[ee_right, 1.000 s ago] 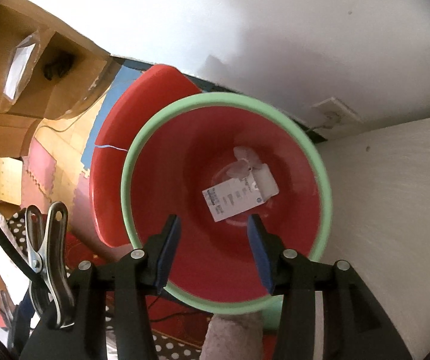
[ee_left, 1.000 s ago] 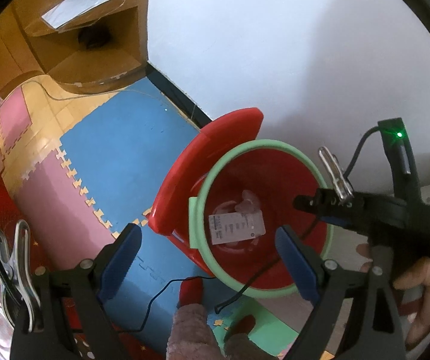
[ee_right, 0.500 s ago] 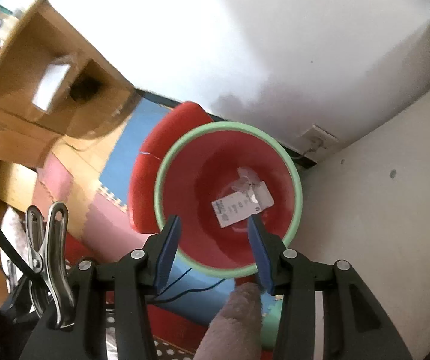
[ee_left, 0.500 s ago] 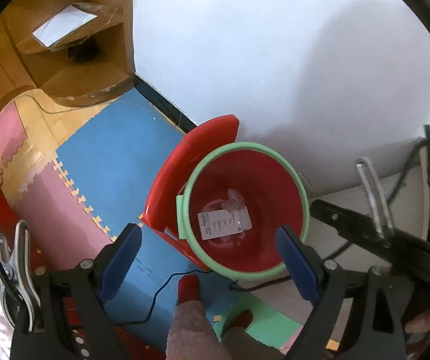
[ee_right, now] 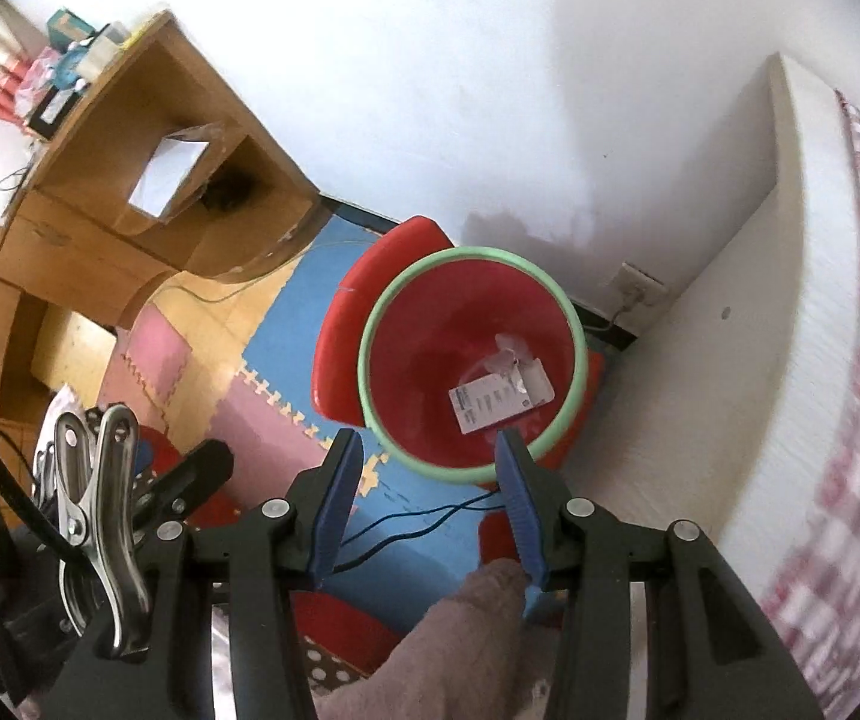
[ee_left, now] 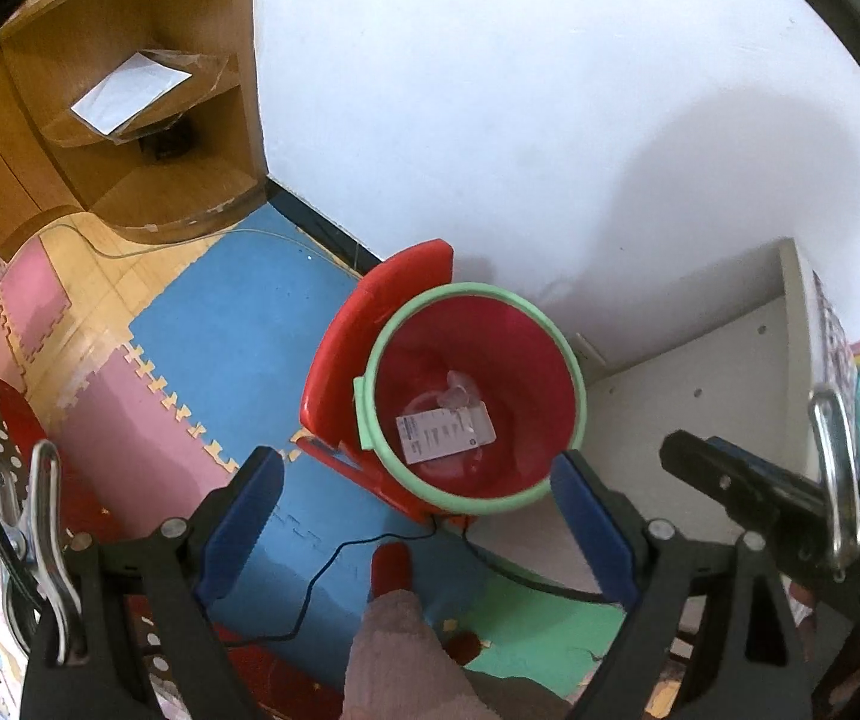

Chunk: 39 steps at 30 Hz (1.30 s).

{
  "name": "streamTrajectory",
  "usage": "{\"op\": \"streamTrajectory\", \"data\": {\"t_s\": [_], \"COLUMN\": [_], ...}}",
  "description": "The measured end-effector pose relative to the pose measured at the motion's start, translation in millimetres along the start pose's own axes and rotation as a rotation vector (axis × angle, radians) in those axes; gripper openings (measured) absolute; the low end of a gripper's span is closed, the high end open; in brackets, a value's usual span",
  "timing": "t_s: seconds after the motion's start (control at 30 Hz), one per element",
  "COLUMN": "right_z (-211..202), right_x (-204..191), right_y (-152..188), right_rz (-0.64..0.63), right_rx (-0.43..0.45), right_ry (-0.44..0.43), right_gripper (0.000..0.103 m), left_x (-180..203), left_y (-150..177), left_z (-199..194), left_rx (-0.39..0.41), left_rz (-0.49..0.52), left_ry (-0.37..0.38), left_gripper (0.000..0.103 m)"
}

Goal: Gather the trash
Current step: 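Move both grippers away from the bucket back toward the bed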

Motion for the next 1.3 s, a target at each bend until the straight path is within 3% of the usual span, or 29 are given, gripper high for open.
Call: {"op": "streamTrajectory", "data": {"t_s": [0.33, 0.57, 0.9, 1.3], "right_z": [-74, -132, -185, -234], "right_x": [2, 22, 93, 200], "right_y": [24, 51, 98, 141], "right_rz": [-0.050, -0.054, 0.044, 0.248], "right_rx": [0.095, 0.179, 0.245, 0.335], "right_ry": [-0.105, -0.148, -0.147, -0.082], "right_gripper": [0.047, 0.047, 0.047, 0.047], "left_x": [25, 77, 158, 279], "left_y": [20, 40, 77, 109], "left_z": [-46, -82, -99, -119], "left_rx": [0.022, 0.048, 0.030, 0.037], "left_rz": [0.041, 0.140, 0.277, 0.476], "left_ry": [-0.045, -0.035, 0.004, 0.089], "left_gripper": [0.093, 0.093, 0.093, 0.094]}}
Point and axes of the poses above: each gripper's, at about its wrist camera, not at the fingertips, and z roughly the way its jaws point, x to its right, y to its underside, the point moved 9 cm from there along z, roughly the way its jaws point, and after that the axes turned 3 degrees about y, right-handed, at the moved point
